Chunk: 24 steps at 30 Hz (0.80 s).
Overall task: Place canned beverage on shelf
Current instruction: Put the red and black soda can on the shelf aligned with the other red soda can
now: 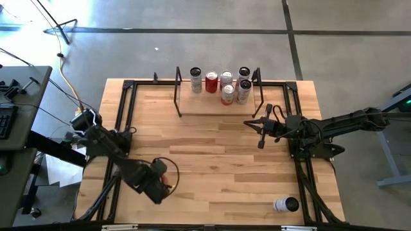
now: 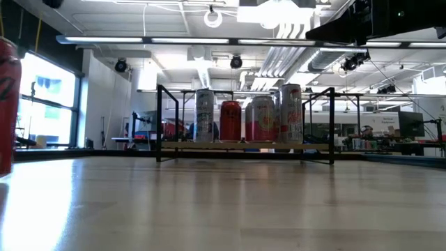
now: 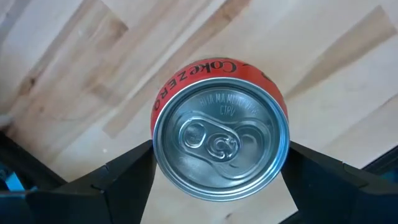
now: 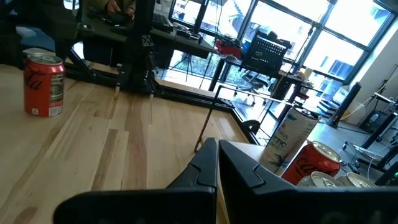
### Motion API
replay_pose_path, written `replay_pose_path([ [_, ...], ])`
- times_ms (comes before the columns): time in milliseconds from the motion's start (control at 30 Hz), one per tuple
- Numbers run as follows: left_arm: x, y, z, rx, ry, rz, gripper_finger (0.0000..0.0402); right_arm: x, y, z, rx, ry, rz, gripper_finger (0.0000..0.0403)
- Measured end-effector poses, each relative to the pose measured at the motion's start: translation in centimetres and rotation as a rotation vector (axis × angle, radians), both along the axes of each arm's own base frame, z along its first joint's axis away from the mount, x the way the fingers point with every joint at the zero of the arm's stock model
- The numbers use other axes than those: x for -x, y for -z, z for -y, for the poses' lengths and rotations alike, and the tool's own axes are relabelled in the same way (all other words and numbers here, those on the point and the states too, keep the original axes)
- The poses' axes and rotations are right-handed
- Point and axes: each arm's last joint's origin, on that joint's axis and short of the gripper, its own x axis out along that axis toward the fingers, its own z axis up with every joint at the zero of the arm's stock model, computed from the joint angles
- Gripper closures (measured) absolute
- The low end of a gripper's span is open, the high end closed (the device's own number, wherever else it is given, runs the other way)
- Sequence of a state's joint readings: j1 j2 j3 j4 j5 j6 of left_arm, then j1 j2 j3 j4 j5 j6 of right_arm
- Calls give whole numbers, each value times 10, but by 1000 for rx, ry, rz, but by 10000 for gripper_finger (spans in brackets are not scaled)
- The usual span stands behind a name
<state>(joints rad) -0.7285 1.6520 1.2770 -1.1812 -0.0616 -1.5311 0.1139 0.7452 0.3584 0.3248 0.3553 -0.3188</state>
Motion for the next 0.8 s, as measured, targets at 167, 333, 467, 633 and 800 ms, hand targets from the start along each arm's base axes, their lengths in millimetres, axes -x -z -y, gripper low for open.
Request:
replay_pose_path([
  [167,-11,0,-14,2,-17,-6,85,0,0,0,0,0,0,403],
  [333,-19,0,-25,29,-84,-25,85,0,0,0,0,0,0,403],
  [467,-25,0,-33,37,-130,-25,85,0,0,0,0,0,0,403],
  [633,-36,0,-46,44,-187,-4,85,0,0,-1,-1,-24,-1,403],
  [800,-46,0,-63,39,-173,11,87,0,0,-1,2,-34,-2,403],
])
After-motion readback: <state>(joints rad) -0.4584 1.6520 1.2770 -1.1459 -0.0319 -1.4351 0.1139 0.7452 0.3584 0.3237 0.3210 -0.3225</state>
